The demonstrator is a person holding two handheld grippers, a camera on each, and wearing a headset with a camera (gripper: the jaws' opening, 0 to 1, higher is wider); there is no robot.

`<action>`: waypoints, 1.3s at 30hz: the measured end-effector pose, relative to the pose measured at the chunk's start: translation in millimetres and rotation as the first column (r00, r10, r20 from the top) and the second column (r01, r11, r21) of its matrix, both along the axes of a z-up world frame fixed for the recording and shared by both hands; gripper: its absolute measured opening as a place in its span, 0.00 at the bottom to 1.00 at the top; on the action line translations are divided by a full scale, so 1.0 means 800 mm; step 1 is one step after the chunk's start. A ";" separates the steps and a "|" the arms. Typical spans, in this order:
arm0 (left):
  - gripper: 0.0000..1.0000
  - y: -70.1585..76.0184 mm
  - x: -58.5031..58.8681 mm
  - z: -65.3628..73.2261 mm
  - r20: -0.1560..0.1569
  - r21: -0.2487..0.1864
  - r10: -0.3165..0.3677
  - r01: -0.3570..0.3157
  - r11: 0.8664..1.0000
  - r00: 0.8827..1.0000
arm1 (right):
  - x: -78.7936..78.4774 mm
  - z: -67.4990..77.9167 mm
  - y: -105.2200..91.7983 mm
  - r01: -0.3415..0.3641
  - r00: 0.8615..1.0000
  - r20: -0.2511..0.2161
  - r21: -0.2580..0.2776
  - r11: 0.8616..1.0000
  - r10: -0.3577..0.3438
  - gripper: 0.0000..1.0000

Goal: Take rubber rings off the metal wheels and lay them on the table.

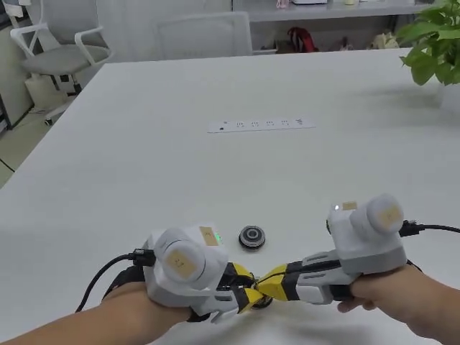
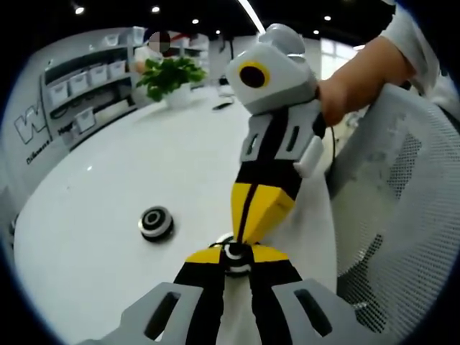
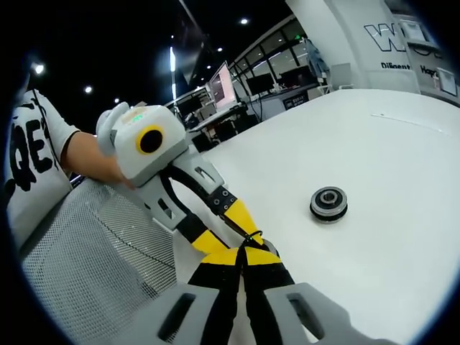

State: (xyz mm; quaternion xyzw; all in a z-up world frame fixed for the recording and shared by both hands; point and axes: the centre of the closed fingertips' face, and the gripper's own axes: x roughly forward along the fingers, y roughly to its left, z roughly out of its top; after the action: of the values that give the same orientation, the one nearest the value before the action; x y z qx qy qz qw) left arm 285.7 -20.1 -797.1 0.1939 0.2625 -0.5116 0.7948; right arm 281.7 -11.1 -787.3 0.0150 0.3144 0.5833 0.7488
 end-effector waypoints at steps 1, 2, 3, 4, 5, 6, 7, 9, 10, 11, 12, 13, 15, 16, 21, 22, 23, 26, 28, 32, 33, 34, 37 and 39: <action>0.12 0.000 0.000 0.000 0.001 0.000 -0.001 0.001 1.000 1.000 | 0.001 -0.001 -0.002 0.006 1.000 -0.002 -0.003 1.000 -0.006 0.00; 0.12 0.000 0.000 0.000 0.002 -0.001 -0.003 0.003 1.000 1.000 | 0.004 -0.003 -0.005 0.017 1.000 -0.004 -0.004 1.000 -0.017 0.00; 0.13 0.000 0.000 0.000 0.003 -0.004 -0.004 0.004 1.000 1.000 | 0.005 -0.003 -0.006 0.021 1.000 -0.007 -0.006 1.000 -0.021 0.00; 0.13 0.000 0.000 0.000 0.005 -0.008 -0.007 0.007 1.000 1.000 | 0.006 -0.004 -0.007 0.027 1.000 -0.008 -0.010 1.000 -0.027 0.00; 0.13 0.001 0.000 0.000 0.010 -0.013 -0.014 0.014 1.000 1.000 | 0.007 -0.005 -0.008 0.030 0.999 -0.010 -0.014 0.999 -0.030 0.00; 0.13 0.001 0.000 0.000 0.008 -0.017 -0.013 0.014 1.000 1.000 | 0.008 -0.006 -0.008 0.032 0.999 -0.010 -0.017 0.999 -0.032 0.00; 0.13 0.000 0.000 0.001 0.006 -0.018 -0.014 0.014 1.000 1.000 | 0.007 -0.007 -0.008 0.031 0.999 -0.010 -0.019 0.999 -0.031 0.00; 0.13 0.000 -0.001 0.001 0.012 -0.013 -0.022 0.023 1.000 1.000 | 0.007 -0.008 -0.010 0.034 0.999 -0.015 -0.023 0.999 -0.034 0.00; 0.13 -0.001 -0.001 0.001 0.014 -0.010 -0.027 0.027 1.000 1.000 | 0.007 -0.008 -0.010 0.035 0.999 -0.017 -0.022 0.999 -0.036 0.00; 0.14 -0.001 -0.001 0.001 0.013 -0.010 -0.028 0.028 1.000 1.000 | 0.008 -0.008 -0.010 0.039 0.999 -0.022 -0.021 0.999 -0.039 0.00; 0.14 0.000 -0.001 0.001 0.008 -0.009 -0.029 0.029 1.000 1.000 | 0.008 -0.007 -0.011 0.042 0.999 -0.024 -0.019 0.999 -0.042 0.00; 0.14 0.000 -0.001 0.001 0.004 -0.009 -0.029 0.029 1.000 1.000 | 0.008 -0.006 -0.010 0.045 0.999 -0.027 -0.014 0.999 -0.045 0.00; 0.17 0.002 -0.002 0.003 0.000 -0.012 -0.032 0.032 0.999 1.000 | 0.009 -0.005 -0.010 0.049 0.998 -0.030 -0.010 0.999 -0.049 0.00; 0.18 0.003 -0.001 0.004 -0.001 -0.015 -0.031 0.031 0.999 1.000 | 0.009 -0.004 -0.010 0.050 0.998 -0.031 -0.007 0.999 -0.051 0.00; 0.21 0.004 -0.006 0.014 -0.011 -0.039 -0.041 0.040 0.998 0.999 | 0.008 -0.004 -0.011 0.054 0.998 -0.033 -0.005 0.999 -0.054 0.00; 0.21 0.005 -0.008 0.016 -0.006 -0.037 -0.048 0.048 0.998 0.999 | 0.008 -0.004 -0.011 0.053 0.998 -0.034 -0.006 0.999 -0.053 0.00; 0.22 0.006 -0.009 0.017 -0.006 -0.037 -0.051 0.050 0.998 0.999 | 0.008 -0.004 -0.011 0.052 0.998 -0.033 -0.007 0.999 -0.052 0.00; 0.23 0.010 -0.012 0.021 -0.005 -0.036 -0.056 0.056 0.998 0.998 | 0.009 -0.003 -0.011 0.053 0.998 -0.033 -0.004 0.999 -0.053 0.00; 0.24 0.012 -0.015 0.027 -0.001 -0.045 -0.059 0.059 0.997 0.998 | 0.009 -0.002 -0.011 0.054 0.998 -0.033 -0.001 0.999 -0.054 0.00; 0.28 0.018 -0.017 0.039 0.012 -0.063 -0.061 0.061 0.996 0.998 | 0.009 0.000 -0.011 0.055 0.998 -0.036 0.007 0.998 -0.055 0.00; 0.29 0.020 -0.018 0.042 0.011 -0.069 -0.064 0.065 0.996 0.998 | 0.009 0.000 -0.010 0.055 0.998 -0.037 0.009 0.998 -0.055 0.00; 0.30 0.020 -0.018 0.043 0.010 -0.071 -0.067 0.067 0.995 0.998 | 0.009 0.001 -0.010 0.055 0.998 -0.038 0.009 0.998 -0.055 0.00; 0.37 0.028 -0.022 0.049 0.011 -0.075 -0.080 0.081 0.994 0.997 | 0.009 0.002 -0.010 0.053 0.998 -0.034 0.012 0.998 -0.053 0.00; 0.40 0.034 -0.023 0.050 0.010 -0.073 -0.082 0.083 0.994 0.997 | 0.009 0.002 -0.010 0.052 0.998 -0.036 0.015 0.999 -0.052 0.00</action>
State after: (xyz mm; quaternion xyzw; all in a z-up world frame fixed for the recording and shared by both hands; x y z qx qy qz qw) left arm 267.0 7.2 -756.7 0.1769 0.2323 -0.5526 0.7806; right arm 288.7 -19.0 -785.4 0.0396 0.3223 0.5659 0.7578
